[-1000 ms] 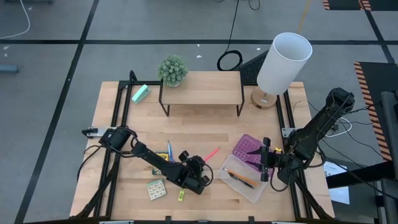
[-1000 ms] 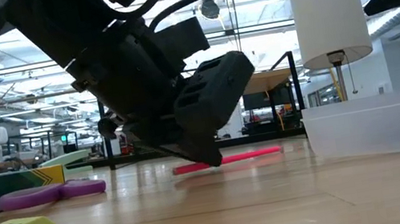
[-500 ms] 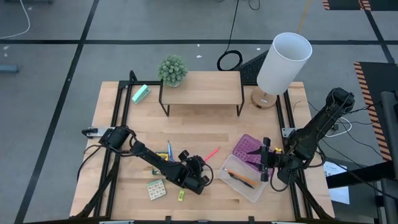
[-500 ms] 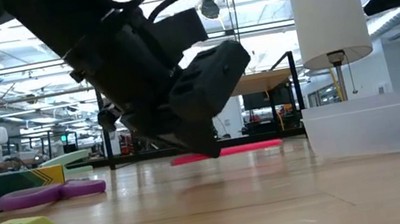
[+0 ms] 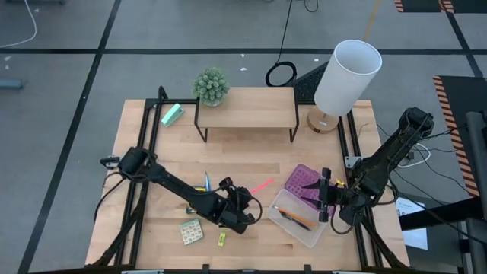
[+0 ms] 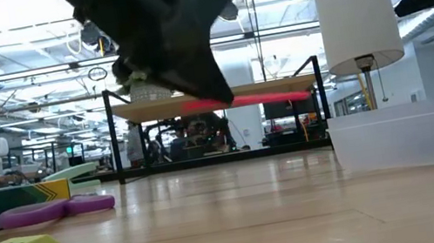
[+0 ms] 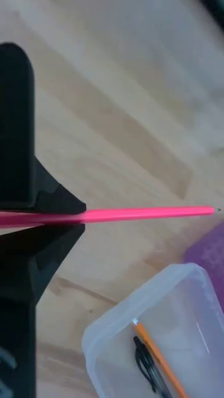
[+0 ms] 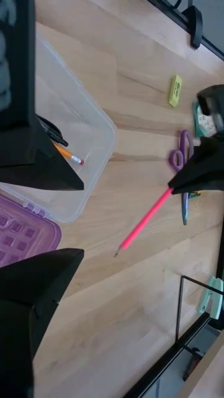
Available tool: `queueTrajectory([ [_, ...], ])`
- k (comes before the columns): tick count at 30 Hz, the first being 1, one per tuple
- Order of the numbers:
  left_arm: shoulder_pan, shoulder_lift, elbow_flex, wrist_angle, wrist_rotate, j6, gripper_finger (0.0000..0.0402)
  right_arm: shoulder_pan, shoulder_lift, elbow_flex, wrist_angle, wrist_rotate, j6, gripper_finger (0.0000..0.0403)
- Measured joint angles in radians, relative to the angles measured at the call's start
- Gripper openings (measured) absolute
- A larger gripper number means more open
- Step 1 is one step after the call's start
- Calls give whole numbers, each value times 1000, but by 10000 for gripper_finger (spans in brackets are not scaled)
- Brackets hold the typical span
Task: Pack school essentials
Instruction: Put the pink pencil into the purple supply box
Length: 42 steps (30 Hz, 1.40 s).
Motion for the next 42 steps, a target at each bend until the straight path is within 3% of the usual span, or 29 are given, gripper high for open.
queueTrajectory([
  [12,54,-101,1,40,81,300,26,2,-50,0,0,-4,-27,157],
  [23,114,-118,0,146,247,650,26,2,-128,0,1,-24,-50,157],
  [42,186,-118,0,348,448,917,26,1,-93,0,175,30,-271,157],
])
